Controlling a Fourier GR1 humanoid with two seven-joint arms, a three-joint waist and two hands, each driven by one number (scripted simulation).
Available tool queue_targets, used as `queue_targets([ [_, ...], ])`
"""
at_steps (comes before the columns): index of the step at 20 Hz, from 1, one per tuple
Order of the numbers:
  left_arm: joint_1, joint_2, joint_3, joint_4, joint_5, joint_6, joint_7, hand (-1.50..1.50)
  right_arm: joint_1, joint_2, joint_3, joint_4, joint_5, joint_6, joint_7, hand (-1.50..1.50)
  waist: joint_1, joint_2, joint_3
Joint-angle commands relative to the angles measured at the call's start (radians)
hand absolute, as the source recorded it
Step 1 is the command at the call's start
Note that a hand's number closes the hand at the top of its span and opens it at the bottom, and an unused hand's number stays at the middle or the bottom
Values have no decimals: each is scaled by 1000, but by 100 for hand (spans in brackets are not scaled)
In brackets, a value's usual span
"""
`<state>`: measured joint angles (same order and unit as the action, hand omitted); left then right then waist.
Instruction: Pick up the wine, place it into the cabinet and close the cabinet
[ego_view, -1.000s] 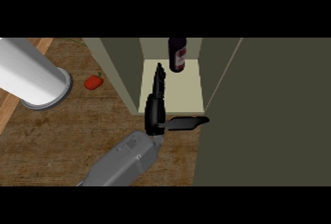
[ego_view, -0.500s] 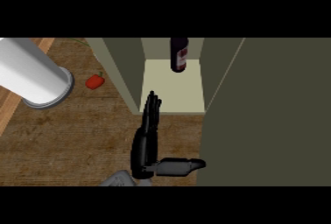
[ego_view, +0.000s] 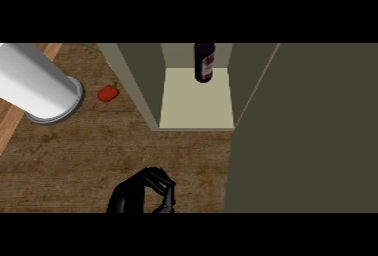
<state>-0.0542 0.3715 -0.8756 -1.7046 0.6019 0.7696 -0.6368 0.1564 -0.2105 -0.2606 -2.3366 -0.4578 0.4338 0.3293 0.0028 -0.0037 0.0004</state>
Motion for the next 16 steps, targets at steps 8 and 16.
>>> queue_targets([
  [8,202,299,122,-168,46,-173,-40,150,143,-77,141,-10,-86,306,-38,150,4,0,0],
  [16,322,467,351,-257,181,-306,-60,150,241,-50,374,-159,-57,317,19,150,5,-3,-2],
])
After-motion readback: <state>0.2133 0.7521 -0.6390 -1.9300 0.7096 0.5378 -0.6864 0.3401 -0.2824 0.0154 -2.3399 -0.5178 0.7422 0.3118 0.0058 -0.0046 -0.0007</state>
